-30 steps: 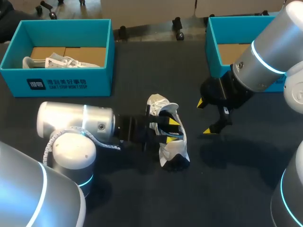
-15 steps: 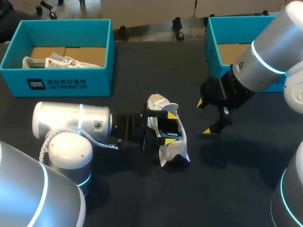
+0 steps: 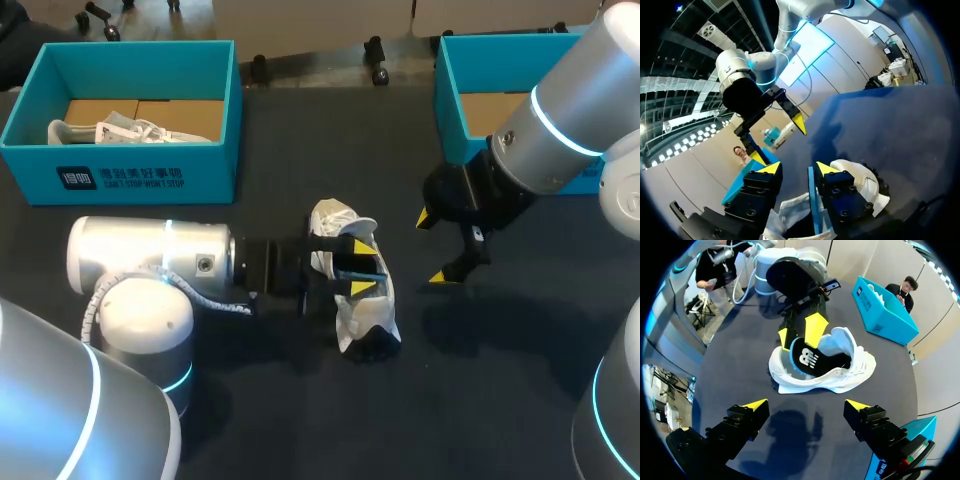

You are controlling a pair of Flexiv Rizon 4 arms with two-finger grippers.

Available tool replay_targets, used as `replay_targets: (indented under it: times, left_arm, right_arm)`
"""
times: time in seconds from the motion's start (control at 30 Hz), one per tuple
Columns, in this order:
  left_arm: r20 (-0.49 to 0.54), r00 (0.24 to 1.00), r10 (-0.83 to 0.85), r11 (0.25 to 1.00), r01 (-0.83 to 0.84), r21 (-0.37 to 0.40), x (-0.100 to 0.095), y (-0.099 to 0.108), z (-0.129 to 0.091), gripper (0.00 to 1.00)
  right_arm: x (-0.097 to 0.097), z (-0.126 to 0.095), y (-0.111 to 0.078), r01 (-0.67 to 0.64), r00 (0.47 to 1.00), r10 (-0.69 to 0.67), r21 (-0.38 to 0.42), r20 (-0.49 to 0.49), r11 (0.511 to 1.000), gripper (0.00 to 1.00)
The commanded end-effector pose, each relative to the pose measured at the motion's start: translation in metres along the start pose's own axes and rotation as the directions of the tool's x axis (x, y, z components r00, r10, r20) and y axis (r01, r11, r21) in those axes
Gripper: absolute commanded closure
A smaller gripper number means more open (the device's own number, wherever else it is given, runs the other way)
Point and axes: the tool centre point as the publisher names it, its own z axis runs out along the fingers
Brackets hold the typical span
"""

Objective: Take the shoe out of the shoebox, open the shoe tongue, remove and reinsert the insole, then place the shoe into the shoebox

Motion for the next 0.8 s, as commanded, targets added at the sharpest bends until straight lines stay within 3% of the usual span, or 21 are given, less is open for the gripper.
replay_targets:
  times: [0.03,0.2,0.37,0.57,0.63,0.73,0.8]
  left_arm:
    - [0.001,1.000,0.000,1.000,0.000,0.004,-0.002,-0.005,-0.006,0.57]
    - [-0.001,1.000,-0.009,1.000,0.009,0.019,-0.005,-0.014,-0.011,0.48]
    - [-0.002,1.000,-0.014,1.000,0.014,0.022,-0.009,-0.022,-0.015,0.47]
    - [-0.041,0.999,-0.016,1.000,0.017,0.021,-0.019,-0.029,-0.020,0.56]
    - [-0.059,0.998,0.000,1.000,0.000,0.006,-0.022,-0.027,-0.022,0.64]
    - [-0.094,0.995,0.024,1.000,-0.024,-0.003,-0.026,-0.025,-0.025,0.66]
    - [-0.121,0.992,0.032,0.999,-0.034,-0.007,-0.027,-0.024,-0.027,0.73]
  right_arm:
    - [0.000,0.001,0.001,-0.001,1.000,0.001,0.003,0.001,1.000,0.00]
    - [0.000,0.001,0.001,-0.001,1.000,0.001,0.003,0.001,1.000,0.00]
    - [0.000,0.001,0.001,-0.001,1.000,0.001,0.003,0.001,1.000,0.00]
    - [0.000,0.001,0.001,-0.001,1.000,0.001,0.003,0.001,1.000,0.00]
    - [0.000,0.001,0.001,-0.001,1.000,0.001,0.003,0.001,1.000,0.00]
    - [0.000,0.001,0.001,-0.001,1.000,0.001,0.003,0.001,1.000,0.00]
    - [0.000,0.001,0.001,-0.001,1.000,0.001,0.003,0.001,1.000,0.00]
